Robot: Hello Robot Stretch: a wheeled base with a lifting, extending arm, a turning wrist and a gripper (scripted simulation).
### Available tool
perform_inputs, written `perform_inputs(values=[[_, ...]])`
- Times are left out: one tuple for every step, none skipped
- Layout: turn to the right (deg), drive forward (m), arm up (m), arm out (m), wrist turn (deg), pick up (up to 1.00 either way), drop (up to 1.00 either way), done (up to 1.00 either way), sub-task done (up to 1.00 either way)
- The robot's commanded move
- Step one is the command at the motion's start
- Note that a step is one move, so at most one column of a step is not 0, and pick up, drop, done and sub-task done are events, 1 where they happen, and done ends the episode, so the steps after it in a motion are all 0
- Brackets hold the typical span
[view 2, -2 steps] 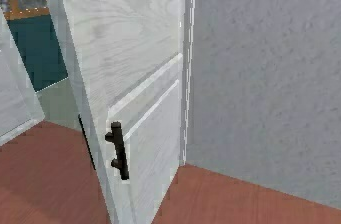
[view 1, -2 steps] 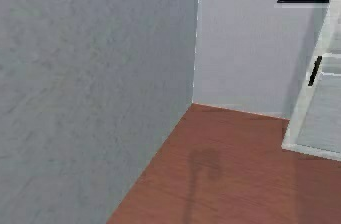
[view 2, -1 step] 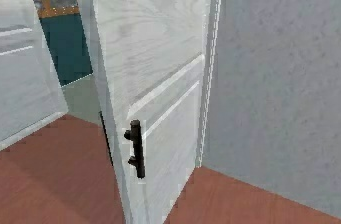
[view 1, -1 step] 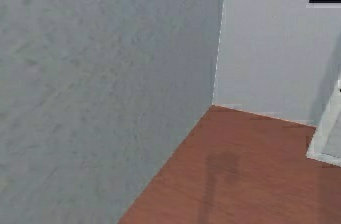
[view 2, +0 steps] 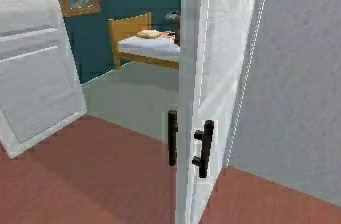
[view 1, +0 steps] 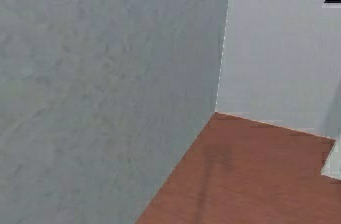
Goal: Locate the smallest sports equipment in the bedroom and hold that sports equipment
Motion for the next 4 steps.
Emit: perform_inputs(values=[[45.0,0.00,0.00,0.00,0.0,0.00,0.00,0.00,0.00],[6.0,0.00,0.00,0.00,0.0,0.00,0.00,0.00,0.00],[3.0,0.00,0.00,0.00,0.0,0.00,0.00,0.00,0.00],[0.0,0.80,0.00,0.00,0.0,0.00,0.00,0.00,0.00]])
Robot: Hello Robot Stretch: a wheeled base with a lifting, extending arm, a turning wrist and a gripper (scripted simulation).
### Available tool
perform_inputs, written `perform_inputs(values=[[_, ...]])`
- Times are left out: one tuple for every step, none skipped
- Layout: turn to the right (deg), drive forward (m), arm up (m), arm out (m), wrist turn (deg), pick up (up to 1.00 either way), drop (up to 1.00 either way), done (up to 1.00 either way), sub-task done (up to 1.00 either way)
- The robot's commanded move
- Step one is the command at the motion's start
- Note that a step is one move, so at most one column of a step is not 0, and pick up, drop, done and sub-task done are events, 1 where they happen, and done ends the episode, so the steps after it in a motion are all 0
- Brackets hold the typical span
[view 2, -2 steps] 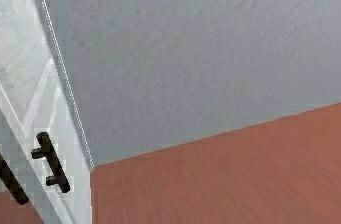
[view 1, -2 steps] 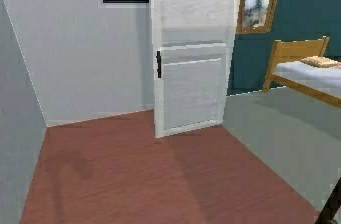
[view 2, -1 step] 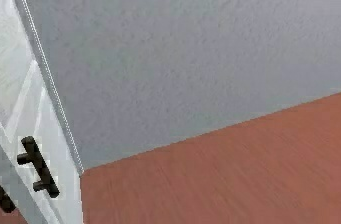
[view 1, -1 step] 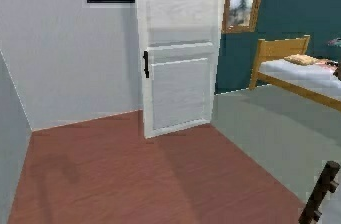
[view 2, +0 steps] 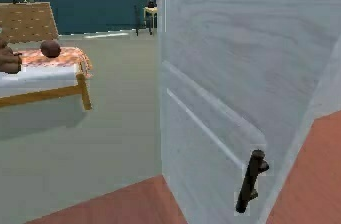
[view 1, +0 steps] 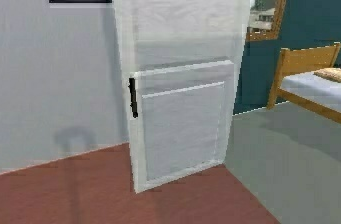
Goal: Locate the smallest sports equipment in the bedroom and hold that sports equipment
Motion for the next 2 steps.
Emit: perform_inputs(values=[[45.0,0.00,0.00,0.00,0.0,0.00,0.00,0.00,0.00],[15.0,0.00,0.00,0.00,0.0,0.00,0.00,0.00,0.00]])
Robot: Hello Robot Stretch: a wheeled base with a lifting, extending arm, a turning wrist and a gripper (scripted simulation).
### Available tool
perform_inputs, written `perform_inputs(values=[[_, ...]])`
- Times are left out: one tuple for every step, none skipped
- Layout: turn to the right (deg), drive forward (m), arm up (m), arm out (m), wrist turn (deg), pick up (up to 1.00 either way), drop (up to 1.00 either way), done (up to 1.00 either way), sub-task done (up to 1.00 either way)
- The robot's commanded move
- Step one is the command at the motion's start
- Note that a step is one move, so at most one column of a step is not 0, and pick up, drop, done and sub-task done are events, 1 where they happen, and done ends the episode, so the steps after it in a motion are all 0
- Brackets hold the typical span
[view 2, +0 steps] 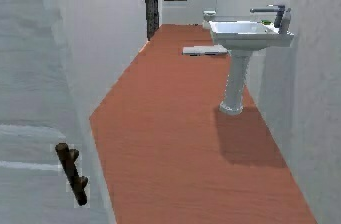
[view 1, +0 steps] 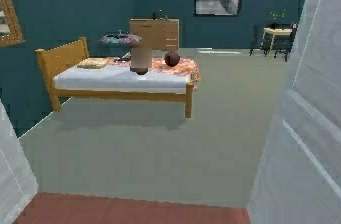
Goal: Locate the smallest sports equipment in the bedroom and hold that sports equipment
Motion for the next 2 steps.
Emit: perform_inputs(values=[[0.0,0.55,0.00,0.00,0.0,0.00,0.00,0.00,0.00],[12.0,0.00,0.00,0.00,0.0,0.00,0.00,0.00,0.00]])
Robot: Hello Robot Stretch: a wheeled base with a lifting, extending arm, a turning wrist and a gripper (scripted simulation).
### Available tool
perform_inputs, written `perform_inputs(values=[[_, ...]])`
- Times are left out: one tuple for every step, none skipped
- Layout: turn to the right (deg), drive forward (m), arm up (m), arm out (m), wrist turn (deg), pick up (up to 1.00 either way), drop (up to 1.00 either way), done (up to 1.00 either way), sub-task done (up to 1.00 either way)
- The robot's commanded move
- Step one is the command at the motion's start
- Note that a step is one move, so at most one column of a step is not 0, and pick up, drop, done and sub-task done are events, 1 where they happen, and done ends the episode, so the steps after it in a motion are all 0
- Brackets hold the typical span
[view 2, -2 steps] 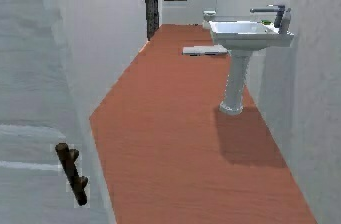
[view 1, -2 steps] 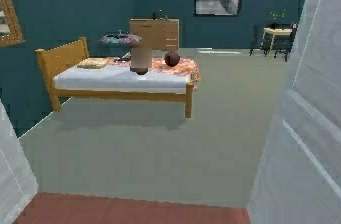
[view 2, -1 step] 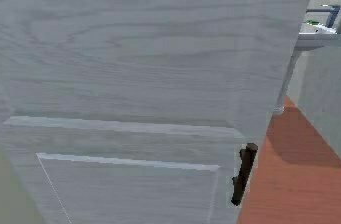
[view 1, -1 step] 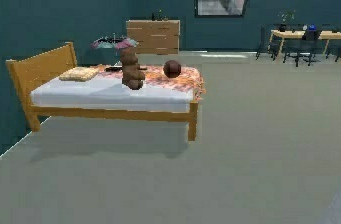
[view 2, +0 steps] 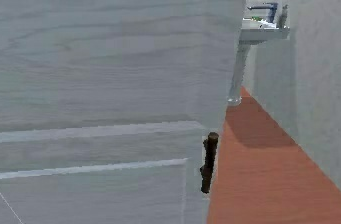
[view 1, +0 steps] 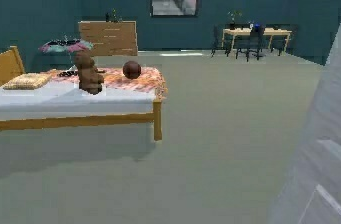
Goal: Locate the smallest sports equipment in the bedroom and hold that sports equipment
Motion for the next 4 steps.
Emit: perform_inputs(values=[[0.0,0.95,0.00,0.00,0.0,0.00,0.00,0.00,0.00],[45.0,0.00,0.00,0.00,0.0,0.00,0.00,0.00,0.00],[18.0,0.00,0.00,0.00,0.0,0.00,0.00,0.00,0.00],[0.0,0.75,0.00,0.00,0.0,0.00,0.00,0.00,0.00]])
